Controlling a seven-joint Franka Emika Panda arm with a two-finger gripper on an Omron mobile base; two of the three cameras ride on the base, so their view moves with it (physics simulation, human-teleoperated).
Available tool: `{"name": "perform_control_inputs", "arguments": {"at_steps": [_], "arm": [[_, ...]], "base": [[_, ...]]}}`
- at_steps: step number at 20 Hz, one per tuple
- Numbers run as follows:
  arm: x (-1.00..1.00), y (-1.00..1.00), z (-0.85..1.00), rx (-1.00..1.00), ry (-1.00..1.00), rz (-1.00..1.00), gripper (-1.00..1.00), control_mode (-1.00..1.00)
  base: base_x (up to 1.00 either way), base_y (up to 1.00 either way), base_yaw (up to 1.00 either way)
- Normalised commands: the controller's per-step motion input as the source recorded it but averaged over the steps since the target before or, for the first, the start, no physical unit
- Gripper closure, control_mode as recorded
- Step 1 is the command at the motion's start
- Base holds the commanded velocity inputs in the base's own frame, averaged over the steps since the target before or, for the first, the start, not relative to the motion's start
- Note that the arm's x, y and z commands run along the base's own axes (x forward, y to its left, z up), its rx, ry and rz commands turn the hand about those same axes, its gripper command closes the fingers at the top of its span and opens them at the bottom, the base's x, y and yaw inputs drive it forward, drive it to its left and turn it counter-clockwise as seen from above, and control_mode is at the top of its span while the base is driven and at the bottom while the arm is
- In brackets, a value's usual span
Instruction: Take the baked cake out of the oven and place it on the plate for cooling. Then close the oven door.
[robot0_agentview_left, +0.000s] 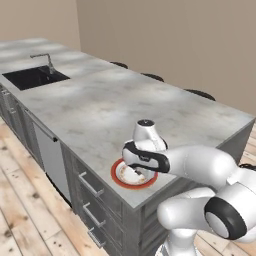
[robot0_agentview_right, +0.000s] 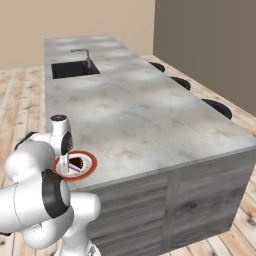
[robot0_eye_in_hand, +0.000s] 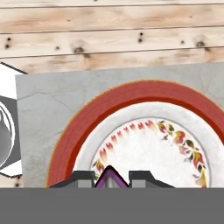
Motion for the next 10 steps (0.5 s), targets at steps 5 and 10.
{"name": "perform_control_inputs", "arguments": {"at_steps": [5,10], "arm": [[0.10,0.05,-0.11,-0.02,0.00,0.00,1.00,-1.00],[0.12,0.03,-0.13,-0.01,0.00,0.00,1.00,-1.00]], "base": [[0.00,0.00,0.00],[0.00,0.00,0.00]]}}
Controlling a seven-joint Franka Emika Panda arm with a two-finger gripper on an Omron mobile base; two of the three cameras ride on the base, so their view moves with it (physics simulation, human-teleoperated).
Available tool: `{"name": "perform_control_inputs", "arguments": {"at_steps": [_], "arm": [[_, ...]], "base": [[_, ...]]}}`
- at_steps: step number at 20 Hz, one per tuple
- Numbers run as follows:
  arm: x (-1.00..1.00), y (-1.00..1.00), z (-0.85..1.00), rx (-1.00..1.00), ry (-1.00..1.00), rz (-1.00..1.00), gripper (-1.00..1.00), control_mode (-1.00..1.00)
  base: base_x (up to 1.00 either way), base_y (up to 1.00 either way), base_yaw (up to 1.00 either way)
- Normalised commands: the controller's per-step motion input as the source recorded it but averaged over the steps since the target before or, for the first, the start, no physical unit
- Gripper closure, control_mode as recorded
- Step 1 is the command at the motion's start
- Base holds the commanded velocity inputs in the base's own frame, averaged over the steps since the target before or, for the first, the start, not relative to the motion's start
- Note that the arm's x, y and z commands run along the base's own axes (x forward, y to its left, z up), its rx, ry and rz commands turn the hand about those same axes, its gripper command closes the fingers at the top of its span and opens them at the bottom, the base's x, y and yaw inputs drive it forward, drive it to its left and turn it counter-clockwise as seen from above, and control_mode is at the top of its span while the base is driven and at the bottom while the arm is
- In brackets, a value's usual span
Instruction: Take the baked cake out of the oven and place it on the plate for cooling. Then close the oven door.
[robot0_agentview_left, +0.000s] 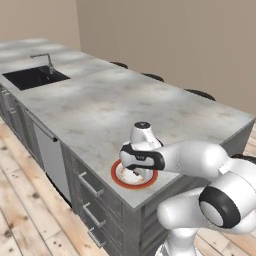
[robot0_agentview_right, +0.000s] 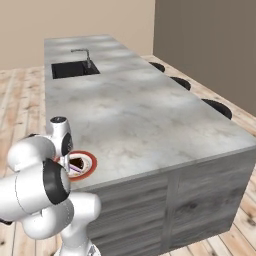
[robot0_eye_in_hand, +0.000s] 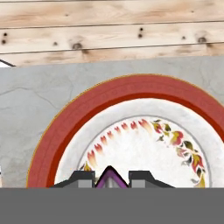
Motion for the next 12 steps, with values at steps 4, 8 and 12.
{"name": "perform_control_inputs", "arguments": {"at_steps": [4,8,12], "arm": [[0.17,0.00,-0.14,0.00,0.00,0.00,1.00,-1.00],[0.15,0.00,-0.11,0.00,0.00,0.00,1.00,-1.00],[0.09,0.01,-0.06,0.00,0.00,0.00,1.00,-1.00]], "base": [[0.00,0.00,0.00],[0.00,0.00,0.00],[0.00,0.00,0.00]]}}
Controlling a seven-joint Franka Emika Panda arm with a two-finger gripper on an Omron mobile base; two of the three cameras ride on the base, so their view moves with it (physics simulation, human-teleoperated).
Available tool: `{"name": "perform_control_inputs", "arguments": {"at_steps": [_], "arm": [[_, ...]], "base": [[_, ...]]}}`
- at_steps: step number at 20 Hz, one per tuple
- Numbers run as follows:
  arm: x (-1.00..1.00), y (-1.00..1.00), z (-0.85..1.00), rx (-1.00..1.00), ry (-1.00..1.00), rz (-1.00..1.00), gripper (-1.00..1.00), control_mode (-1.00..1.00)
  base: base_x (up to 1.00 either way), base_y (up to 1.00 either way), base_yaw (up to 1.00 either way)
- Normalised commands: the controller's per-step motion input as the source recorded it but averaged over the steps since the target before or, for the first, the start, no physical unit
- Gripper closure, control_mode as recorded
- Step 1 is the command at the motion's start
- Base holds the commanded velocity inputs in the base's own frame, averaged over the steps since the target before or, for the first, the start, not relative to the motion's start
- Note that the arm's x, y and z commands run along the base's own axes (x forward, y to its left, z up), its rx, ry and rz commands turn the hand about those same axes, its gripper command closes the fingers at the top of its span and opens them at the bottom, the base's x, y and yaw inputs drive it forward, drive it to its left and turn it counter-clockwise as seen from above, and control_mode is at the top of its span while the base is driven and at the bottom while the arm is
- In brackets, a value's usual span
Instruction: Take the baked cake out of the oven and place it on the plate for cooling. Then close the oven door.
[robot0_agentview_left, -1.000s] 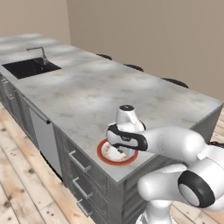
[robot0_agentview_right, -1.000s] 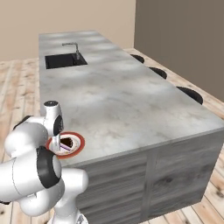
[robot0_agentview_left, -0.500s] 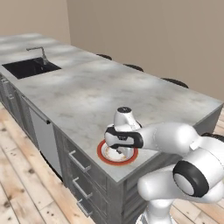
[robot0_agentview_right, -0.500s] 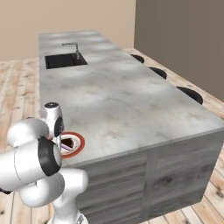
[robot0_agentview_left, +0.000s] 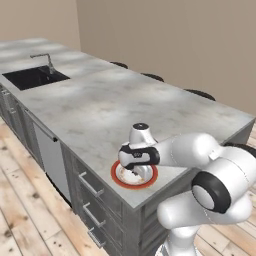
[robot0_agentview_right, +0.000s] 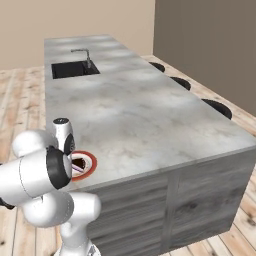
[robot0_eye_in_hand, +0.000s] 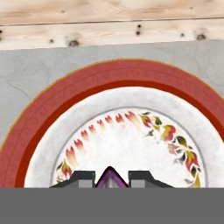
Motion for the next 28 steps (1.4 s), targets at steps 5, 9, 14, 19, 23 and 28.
{"name": "perform_control_inputs", "arguments": {"at_steps": [5,9,14,19,23,28], "arm": [[0.07,0.05,-0.07,0.00,0.01,0.00,1.00,-1.00],[0.01,0.14,-0.08,-0.01,0.02,0.00,-1.00,-1.00],[0.00,0.00,0.00,0.00,0.00,0.00,-1.00,-1.00],[-0.35,0.00,0.29,0.00,0.00,0.00,-1.00,-1.00],[-0.57,-0.12,0.99,0.08,-0.08,0.00,-1.00,-1.00],[-0.37,-0.24,1.00,0.05,-0.03,-0.06,-1.00,-1.00]], "base": [[0.00,0.00,0.00],[0.00,0.00,0.00],[0.00,0.00,0.00],[0.00,0.00,0.00],[0.00,0.00,0.00],[0.00,0.00,0.00]]}}
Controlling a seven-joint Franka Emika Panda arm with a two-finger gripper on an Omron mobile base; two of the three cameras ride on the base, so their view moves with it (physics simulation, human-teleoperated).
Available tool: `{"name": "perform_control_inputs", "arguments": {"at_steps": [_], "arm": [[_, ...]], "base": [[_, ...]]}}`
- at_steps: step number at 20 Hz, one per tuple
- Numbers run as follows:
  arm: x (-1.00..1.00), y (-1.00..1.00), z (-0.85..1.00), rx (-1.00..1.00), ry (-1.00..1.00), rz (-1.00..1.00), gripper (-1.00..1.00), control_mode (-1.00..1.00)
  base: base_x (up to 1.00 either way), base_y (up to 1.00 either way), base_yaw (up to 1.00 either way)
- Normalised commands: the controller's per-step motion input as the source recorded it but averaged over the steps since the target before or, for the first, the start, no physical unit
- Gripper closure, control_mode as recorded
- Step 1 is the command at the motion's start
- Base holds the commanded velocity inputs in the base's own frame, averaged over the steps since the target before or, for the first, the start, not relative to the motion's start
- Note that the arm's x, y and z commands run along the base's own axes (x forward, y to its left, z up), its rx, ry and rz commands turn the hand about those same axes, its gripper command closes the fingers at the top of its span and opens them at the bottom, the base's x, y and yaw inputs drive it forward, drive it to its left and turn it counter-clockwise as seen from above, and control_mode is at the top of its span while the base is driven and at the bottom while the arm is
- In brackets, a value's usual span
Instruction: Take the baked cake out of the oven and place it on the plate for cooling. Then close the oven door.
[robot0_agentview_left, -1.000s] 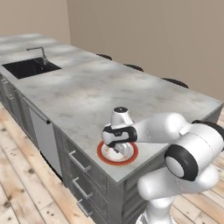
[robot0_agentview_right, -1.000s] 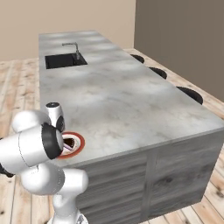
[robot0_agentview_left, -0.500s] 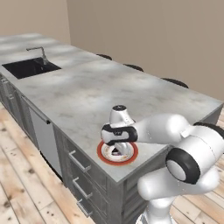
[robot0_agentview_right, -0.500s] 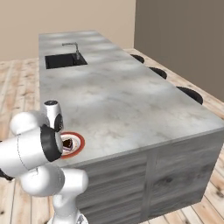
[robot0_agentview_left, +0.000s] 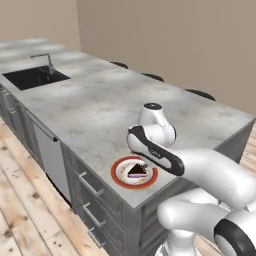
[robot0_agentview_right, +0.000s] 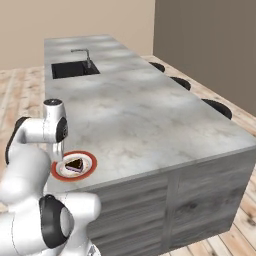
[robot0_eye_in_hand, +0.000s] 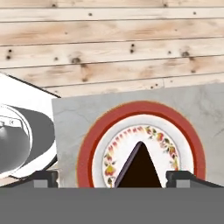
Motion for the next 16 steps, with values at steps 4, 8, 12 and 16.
{"name": "perform_control_inputs", "arguments": {"at_steps": [4,8,12,16], "arm": [[-0.24,-0.20,1.00,0.00,0.00,-0.18,-1.00,-1.00],[-0.19,-0.16,0.91,0.00,0.00,-0.30,-1.00,-1.00],[-0.02,-0.11,0.50,0.00,0.00,-0.58,-1.00,-1.00],[0.00,-0.21,0.11,-0.01,0.00,-0.87,-1.00,-1.00]], "base": [[0.00,0.00,0.00],[0.00,0.00,0.00],[0.00,0.00,0.00],[0.00,0.00,0.00]]}}
